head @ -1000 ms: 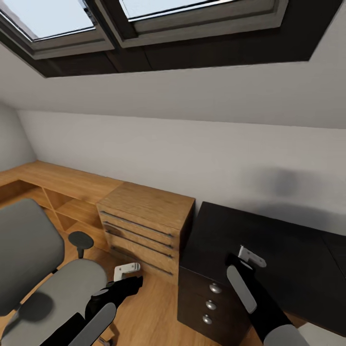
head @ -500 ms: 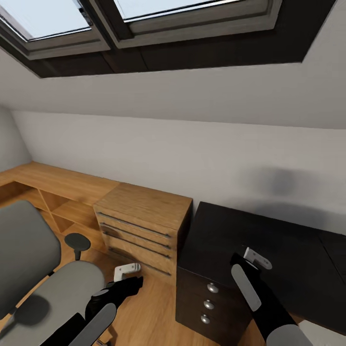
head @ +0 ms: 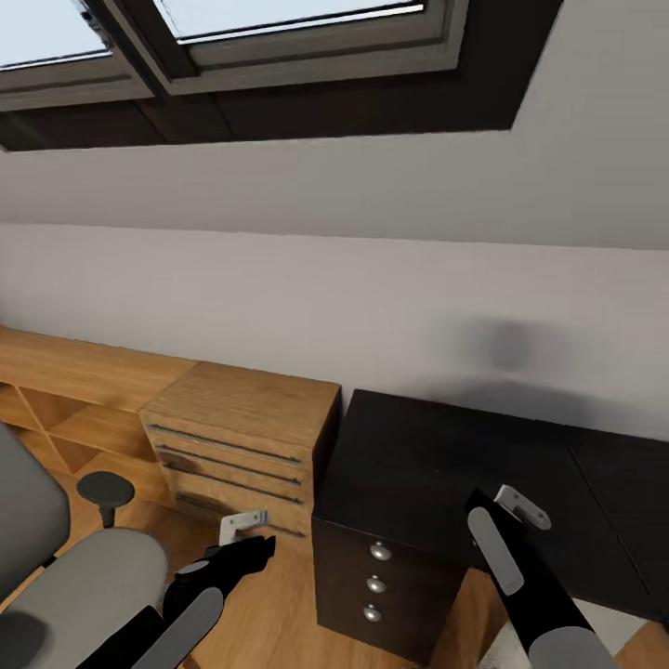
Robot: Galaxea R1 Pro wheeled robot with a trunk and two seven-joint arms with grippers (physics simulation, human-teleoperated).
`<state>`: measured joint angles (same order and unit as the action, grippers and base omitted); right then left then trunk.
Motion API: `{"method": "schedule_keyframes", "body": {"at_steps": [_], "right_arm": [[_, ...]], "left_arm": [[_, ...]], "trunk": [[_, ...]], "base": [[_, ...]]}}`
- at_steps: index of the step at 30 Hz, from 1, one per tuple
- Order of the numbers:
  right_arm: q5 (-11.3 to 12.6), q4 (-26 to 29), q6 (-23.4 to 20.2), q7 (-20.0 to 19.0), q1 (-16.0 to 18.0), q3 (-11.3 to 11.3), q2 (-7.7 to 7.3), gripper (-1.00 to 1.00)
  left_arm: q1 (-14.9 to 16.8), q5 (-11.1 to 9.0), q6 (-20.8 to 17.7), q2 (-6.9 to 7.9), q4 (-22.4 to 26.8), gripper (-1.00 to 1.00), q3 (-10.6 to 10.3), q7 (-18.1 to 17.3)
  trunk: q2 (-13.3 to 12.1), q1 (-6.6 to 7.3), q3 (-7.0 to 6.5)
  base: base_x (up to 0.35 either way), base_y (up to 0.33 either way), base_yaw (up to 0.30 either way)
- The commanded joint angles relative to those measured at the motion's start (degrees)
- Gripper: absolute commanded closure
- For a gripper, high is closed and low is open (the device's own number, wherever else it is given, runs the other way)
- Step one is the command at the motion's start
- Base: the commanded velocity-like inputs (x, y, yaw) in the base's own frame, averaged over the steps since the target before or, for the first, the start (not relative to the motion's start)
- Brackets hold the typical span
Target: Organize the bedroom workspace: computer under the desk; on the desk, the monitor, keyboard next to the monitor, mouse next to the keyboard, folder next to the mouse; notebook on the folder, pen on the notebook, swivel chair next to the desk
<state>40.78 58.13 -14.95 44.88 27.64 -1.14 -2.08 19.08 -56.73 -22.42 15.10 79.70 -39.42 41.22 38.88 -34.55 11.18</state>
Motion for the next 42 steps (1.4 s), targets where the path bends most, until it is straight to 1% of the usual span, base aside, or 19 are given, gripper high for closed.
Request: {"method": "schedule_keyframes", "body": {"at_steps": [1,6,8,9,13,15,16,22,42], "right_arm": [[0.2,0.1,-0.3,0.2,0.0,0.1,-0.2,1.0],[0.3,0.1,-0.3,0.2,0.0,1.1,-0.42,1.0],[0.3,0.1,-0.3,0.1,0.0,2.0,-0.45,1.0],[0.3,0.1,-0.4,0.1,0.0,3.2,-0.46,1.0],[0.3,0.1,-0.4,0.1,0.0,4.7,-0.49,1.0],[0.3,0.1,-0.4,0.1,0.0,6.0,-0.53,1.0],[0.3,0.1,-0.4,0.1,0.0,6.2,-0.54,1.0],[0.3,0.0,-0.4,0.1,0.0,6.9,-0.56,1.0],[0.3,-0.2,-0.3,-0.1,0.0,7.0,-0.49,1.0]], "left_arm": [[0.1,-0.3,-0.1,0.07,0.1,-1.0,-0.2,0.5],[0.1,-0.3,-0.1,0.11,0.1,-1.0,-0.4,0.5],[0.1,-0.3,-0.1,0.25,0.1,-1.0,-0.4,0.5],[0.1,-0.3,-0.1,0.32,0.1,-1.0,-0.4,0.5],[0.1,-0.3,-0.1,0.35,0.1,-1.0,-0.4,0.5],[0.1,-0.3,-0.1,0.36,0.1,-1.0,-0.4,0.5],[0.1,-0.3,-0.1,0.36,0.1,-1.0,-0.4,0.5],[0.1,-0.3,-0.1,0.37,0.1,-1.0,-0.4,0.5],[0.1,-0.3,-0.1,0.37,0.1,-1.0,-0.4,0.4]], "trunk": [[0.1,-0.02,0.07],[0.1,-0.02,-0.07],[0.1,-0.02,-0.12],[0.1,-0.02,-0.14],[0.1,-0.02,-0.23],[0.1,-0.02,-0.28],[0.1,-0.02,-0.3],[0.1,-0.02,-0.43],[0.1,-0.02,-0.59]], "base": [[0.0,-0.173,-0.26],[0.0,-0.256,-0.268],[0.0,-0.167,-0.276],[0.0,-0.054,-0.281],[0.0,-0.027,-0.282],[0.0,-0.007,-0.283],[0.0,-0.005,-0.283],[0.0,-0.002,-0.283],[0.0,0.0,-0.281]]}}
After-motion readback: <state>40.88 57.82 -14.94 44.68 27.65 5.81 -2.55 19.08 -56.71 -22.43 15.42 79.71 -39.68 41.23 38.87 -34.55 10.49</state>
